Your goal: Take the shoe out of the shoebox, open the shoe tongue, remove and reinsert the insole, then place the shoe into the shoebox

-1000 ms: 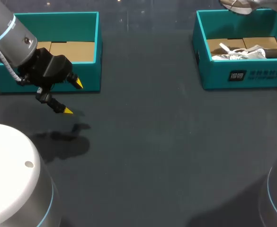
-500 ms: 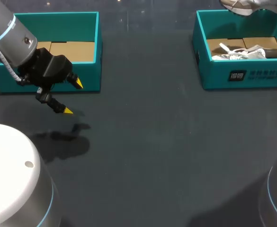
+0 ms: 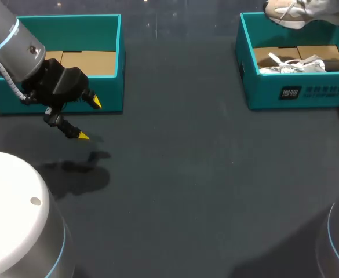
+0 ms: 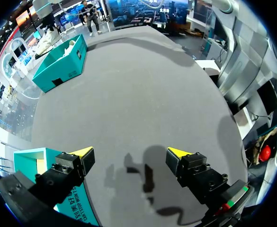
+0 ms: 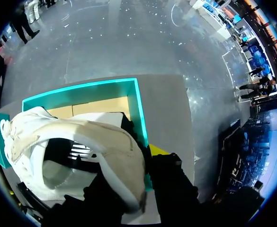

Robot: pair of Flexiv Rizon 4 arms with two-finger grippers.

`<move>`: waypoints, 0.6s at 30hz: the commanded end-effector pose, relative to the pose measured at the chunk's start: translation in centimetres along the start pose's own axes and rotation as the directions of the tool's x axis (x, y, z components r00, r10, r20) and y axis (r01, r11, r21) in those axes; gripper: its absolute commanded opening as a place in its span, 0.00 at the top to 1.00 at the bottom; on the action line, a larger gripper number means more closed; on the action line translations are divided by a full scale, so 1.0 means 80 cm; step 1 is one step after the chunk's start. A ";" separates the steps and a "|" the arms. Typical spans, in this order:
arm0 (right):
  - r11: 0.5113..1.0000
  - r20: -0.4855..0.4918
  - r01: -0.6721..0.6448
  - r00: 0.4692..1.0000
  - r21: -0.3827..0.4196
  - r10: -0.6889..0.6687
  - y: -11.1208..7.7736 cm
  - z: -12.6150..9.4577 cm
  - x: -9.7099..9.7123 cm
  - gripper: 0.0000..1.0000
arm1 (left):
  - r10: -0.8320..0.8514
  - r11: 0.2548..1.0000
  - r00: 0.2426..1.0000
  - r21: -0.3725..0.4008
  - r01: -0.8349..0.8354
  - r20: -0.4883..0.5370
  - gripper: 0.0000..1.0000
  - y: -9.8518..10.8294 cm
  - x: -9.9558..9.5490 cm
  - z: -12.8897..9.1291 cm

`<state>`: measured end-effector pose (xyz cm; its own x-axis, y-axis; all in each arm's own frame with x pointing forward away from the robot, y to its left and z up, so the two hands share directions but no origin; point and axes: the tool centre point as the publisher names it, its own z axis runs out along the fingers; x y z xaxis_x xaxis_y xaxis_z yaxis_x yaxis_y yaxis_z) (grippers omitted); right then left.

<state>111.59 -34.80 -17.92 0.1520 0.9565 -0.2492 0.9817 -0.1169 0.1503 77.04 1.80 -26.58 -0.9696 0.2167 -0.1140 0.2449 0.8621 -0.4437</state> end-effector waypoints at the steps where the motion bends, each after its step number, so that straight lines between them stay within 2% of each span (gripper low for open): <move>1: 1.000 0.015 -0.003 1.000 0.011 0.003 0.005 0.009 0.005 1.00 | 0.000 1.000 1.000 -0.003 0.000 0.002 0.00 0.000 0.002 0.000; 9: 0.999 0.046 -0.015 0.999 0.040 0.013 0.009 0.031 0.011 1.00 | 0.000 1.000 1.000 -0.003 0.000 0.002 0.00 0.000 0.002 0.000; 18: 0.999 0.094 -0.019 0.995 0.038 0.015 0.015 0.049 0.018 1.00 | 0.000 1.000 1.000 -0.003 0.000 0.002 0.00 0.000 0.002 0.000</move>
<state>112.85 -34.81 -21.64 0.1770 0.9272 -0.3302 0.9819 -0.1433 0.1241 77.04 1.80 -26.58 -0.9695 0.2167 -0.1140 0.2449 0.8621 -0.4437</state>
